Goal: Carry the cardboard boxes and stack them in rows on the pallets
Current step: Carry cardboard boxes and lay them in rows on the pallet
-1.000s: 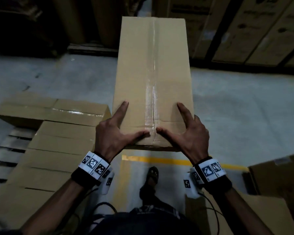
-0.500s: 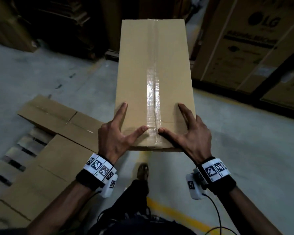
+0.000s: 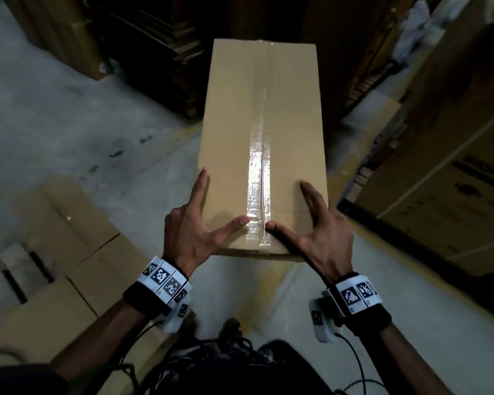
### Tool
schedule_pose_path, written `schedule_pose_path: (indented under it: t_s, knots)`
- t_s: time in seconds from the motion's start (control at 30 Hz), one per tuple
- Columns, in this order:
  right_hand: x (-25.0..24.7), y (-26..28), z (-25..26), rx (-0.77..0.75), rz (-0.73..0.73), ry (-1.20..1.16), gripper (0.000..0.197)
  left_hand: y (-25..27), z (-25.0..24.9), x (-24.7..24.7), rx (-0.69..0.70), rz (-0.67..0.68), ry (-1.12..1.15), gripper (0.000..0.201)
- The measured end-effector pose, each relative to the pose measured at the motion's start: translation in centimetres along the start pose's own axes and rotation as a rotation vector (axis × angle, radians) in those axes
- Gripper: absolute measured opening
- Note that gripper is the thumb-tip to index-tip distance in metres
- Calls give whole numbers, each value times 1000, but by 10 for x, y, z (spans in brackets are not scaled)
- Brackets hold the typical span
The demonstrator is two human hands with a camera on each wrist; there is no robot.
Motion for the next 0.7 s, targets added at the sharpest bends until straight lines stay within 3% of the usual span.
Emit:
schedule_pose_path:
  t_s: [0.43,0.7]
  knots:
    - [106,-339,38,-197,233,-119,105,-269,46,56,-261,-116,-97,117]
    - [179,-556,108,-365,387,-165,109,-441,75,58,-440,-257,-129,123]
Point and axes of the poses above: each hand's wrist, its own y-axis away from the middle knuckle, its own x-axis out of the palm, z = x × y, the point moved 5 cm from there along -y, towards the middle knuckle, and after that the axes turned 10 degrees about -y, right-handed, at the moved point
